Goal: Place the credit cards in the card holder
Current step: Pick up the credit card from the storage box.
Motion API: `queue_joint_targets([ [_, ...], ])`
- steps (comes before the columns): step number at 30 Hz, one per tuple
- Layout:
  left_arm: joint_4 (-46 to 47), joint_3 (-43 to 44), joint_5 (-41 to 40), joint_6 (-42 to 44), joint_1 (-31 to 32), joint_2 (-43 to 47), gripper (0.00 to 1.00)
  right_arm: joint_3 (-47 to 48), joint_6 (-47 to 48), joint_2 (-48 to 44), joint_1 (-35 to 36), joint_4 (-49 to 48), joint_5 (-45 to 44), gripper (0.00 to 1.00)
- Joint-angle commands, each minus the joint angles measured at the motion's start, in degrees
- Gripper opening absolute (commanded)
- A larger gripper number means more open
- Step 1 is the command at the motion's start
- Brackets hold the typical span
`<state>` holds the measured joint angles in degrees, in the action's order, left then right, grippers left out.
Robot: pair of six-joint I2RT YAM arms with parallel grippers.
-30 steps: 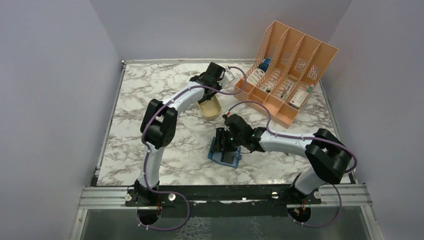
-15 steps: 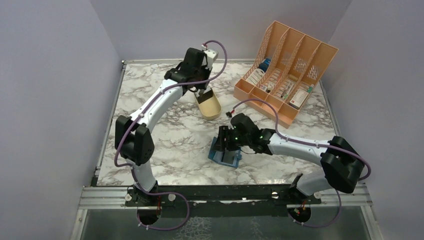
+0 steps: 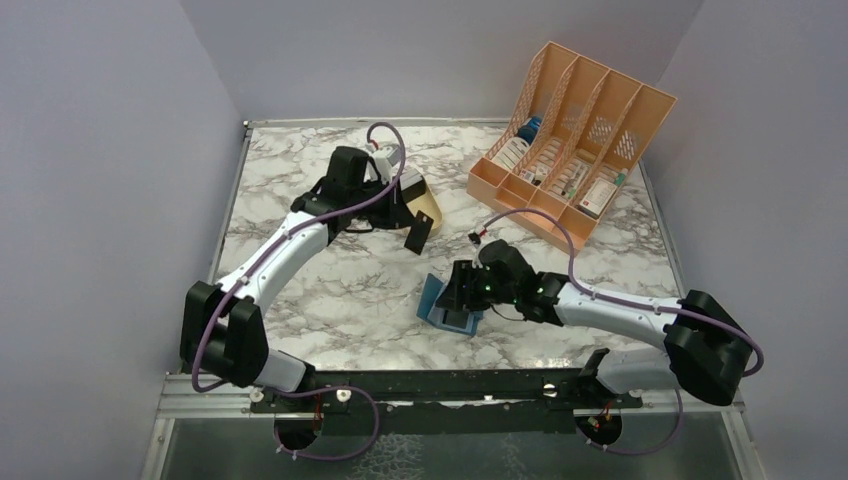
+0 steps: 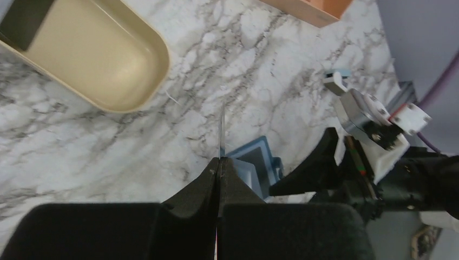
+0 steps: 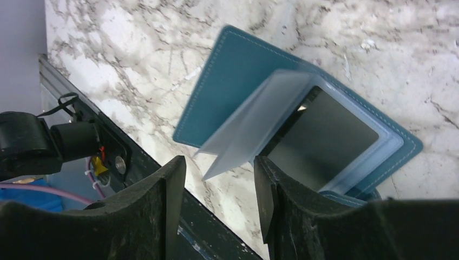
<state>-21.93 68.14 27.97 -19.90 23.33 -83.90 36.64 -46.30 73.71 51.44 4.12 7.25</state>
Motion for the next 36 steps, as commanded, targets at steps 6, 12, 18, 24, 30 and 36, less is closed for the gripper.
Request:
queue_joint_targets([
  [6, 19.0, -16.8, 18.2, -16.9, -0.2, 7.4, 0.00, -2.5, -1.2, 2.6, 0.3, -9.7, 2.8, 0.54],
  [12, 20.8, -20.1, 17.6, -18.3, -0.2, 6.7, 0.00, -3.9, 3.6, 4.0, 0.3, -19.3, 7.6, 0.57],
  [18, 19.9, -20.6, 15.2, -17.8, -0.2, 6.2, 0.00, -2.4, 5.5, 6.9, 0.3, -20.9, 7.9, 0.58],
  [24, 22.4, -22.8, 15.3, -19.6, 0.1, 5.0, 0.00, -3.6, 4.8, 11.3, 0.4, -24.7, 8.4, 0.58],
  [30, 24.9, -25.2, 13.0, -20.3, 2.9, 2.8, 0.00, -4.6, 7.3, 12.1, 0.7, -26.0, 7.9, 0.58],
  [36, 26.1, -27.3, 12.4, -19.8, 3.7, -0.4, 0.00, -6.6, 8.7, 9.2, 0.7, -24.5, 5.8, 0.58],
])
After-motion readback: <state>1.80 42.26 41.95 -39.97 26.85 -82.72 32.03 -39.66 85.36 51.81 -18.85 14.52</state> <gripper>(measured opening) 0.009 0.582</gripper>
